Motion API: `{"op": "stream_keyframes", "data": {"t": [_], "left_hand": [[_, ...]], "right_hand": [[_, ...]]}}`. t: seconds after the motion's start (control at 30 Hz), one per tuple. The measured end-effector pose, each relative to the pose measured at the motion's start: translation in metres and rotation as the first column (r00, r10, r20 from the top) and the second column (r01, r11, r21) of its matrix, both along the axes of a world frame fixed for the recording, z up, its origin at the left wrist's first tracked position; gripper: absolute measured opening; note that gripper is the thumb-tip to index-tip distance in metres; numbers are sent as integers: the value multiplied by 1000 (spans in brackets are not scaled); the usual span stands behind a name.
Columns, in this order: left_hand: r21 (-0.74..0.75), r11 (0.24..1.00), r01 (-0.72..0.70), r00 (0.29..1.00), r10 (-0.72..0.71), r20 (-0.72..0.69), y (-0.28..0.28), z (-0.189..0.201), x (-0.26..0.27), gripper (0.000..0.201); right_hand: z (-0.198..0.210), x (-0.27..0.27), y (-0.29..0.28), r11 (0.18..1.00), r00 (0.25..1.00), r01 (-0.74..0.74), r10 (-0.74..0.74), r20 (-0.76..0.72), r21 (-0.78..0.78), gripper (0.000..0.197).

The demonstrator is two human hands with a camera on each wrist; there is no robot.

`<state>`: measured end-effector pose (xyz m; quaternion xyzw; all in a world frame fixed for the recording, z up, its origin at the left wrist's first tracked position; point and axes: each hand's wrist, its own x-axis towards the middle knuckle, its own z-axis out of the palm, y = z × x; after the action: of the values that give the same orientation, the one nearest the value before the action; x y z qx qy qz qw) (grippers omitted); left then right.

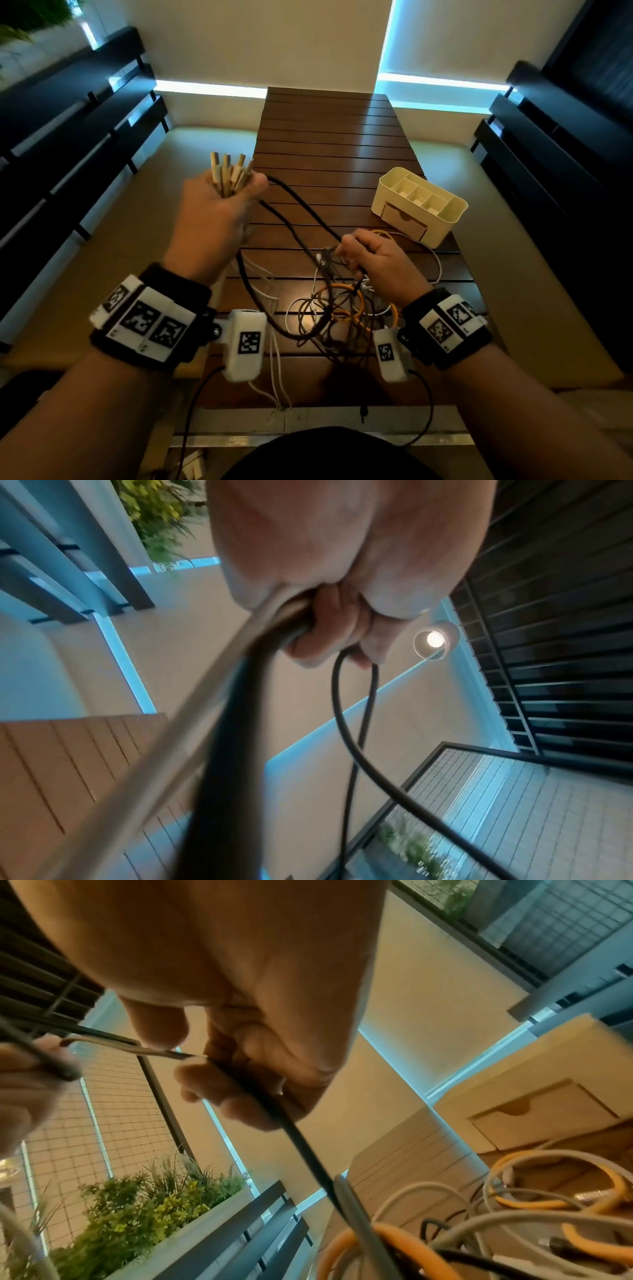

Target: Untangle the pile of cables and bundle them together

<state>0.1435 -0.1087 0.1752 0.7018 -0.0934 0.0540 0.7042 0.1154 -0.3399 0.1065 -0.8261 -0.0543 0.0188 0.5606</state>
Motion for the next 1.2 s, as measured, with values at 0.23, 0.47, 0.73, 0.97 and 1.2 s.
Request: {"op": "stream_keyframes", "data": {"t": [0.23, 0.47, 0.73, 0.97, 1.2], "left_hand": [[591, 794, 143, 979, -25, -203, 14, -31, 7, 25], [582, 813, -29, 996, -24, 83, -9, -10, -5, 20], [576, 778, 251, 950, -312, 8, -27, -23, -10, 21], [172, 967, 188, 981, -192, 6, -21, -4, -4, 15], [561, 809, 176, 984, -142, -104, -17, -23, 3, 26]], "right_hand": [[18, 12, -14, 968, 967, 187, -151, 207, -167, 15], [26, 15, 1, 879, 984, -27, 107, 142, -475, 7], [45, 11, 10, 948, 939, -90, 182, 290, -305, 5], [19, 11, 3, 989, 988, -101, 112, 102, -113, 22], [24, 19, -5, 995, 980, 74, -84, 180, 62, 17]]}}
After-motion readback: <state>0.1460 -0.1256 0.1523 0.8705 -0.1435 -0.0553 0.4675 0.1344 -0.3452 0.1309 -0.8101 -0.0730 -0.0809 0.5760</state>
